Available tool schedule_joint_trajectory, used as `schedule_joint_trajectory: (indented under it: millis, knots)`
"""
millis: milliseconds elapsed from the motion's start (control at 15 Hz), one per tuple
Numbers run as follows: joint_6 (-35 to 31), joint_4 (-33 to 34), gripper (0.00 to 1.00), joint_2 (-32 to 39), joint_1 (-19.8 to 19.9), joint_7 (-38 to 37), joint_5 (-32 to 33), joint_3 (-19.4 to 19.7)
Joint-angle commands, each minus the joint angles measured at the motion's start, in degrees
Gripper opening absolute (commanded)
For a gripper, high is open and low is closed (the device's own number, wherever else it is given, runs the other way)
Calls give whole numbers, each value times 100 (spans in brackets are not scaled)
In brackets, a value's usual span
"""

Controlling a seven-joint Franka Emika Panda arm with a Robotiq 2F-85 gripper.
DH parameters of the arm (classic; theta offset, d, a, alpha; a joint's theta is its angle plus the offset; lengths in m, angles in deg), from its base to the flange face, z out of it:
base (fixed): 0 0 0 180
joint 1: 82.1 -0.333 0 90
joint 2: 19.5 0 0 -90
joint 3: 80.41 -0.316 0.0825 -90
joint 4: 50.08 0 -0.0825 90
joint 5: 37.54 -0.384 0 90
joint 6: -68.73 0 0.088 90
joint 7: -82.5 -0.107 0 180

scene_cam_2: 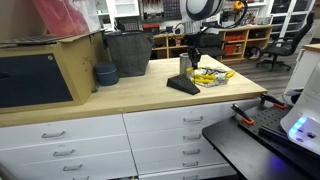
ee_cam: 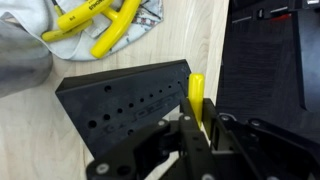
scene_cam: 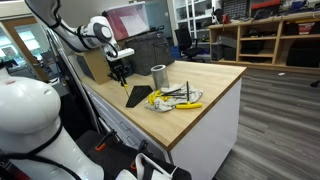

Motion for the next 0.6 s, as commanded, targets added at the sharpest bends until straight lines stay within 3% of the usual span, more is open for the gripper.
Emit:
schedule_joint_trajectory:
  millis: [0,533]
  knots:
    - [147,216,4,138,41,-130,187,5]
    - [178,326,4,291,62,-132,243,-3]
